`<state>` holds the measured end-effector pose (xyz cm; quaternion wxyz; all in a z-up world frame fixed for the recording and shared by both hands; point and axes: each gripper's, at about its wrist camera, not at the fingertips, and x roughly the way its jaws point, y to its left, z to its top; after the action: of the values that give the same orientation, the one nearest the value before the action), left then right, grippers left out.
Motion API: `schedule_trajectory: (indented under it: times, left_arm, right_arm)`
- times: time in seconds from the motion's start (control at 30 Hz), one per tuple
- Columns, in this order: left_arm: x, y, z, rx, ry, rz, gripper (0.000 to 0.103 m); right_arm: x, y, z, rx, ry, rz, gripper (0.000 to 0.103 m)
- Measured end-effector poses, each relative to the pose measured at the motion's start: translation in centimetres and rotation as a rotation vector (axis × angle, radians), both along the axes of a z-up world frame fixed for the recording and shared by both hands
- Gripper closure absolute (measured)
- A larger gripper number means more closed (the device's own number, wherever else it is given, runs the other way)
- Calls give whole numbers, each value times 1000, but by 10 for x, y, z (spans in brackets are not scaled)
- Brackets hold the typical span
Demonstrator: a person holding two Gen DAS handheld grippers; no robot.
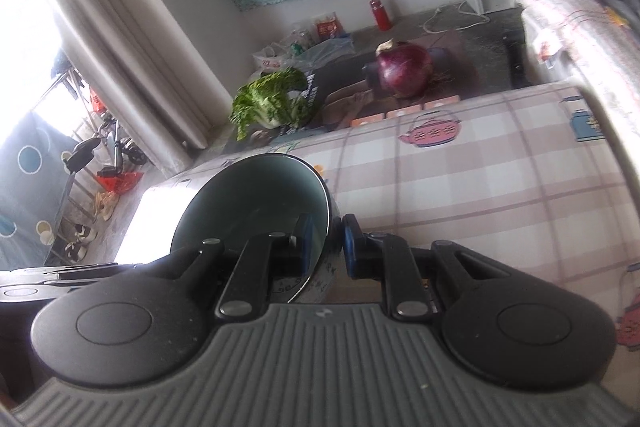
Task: Organize plates and bowls
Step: 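Lower the teal bowl into the steel bowl and open both tools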
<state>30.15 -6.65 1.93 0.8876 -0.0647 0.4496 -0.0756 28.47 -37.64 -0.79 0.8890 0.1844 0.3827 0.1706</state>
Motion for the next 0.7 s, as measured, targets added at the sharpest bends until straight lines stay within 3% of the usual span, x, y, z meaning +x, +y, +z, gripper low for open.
schedule_trajectory:
  times: [0.43, 0.57, 0.63, 0.7]
  left_arm:
    - [23, 48, -49, 18, 107, 74, 76]
    - [17, 53, -46, -5, 82, 69, 77]
    - [13, 53, -39, -1, 57, 64, 76]
    - [8, 54, -31, -5, 36, 61, 71]
  right_arm:
    - [31, 63, -50, -31, 106, 63, 88]
    - [33, 69, -57, -54, 108, 55, 85]
    - [33, 70, -57, -62, 105, 54, 81]
    - [31, 68, -54, -52, 94, 49, 66]
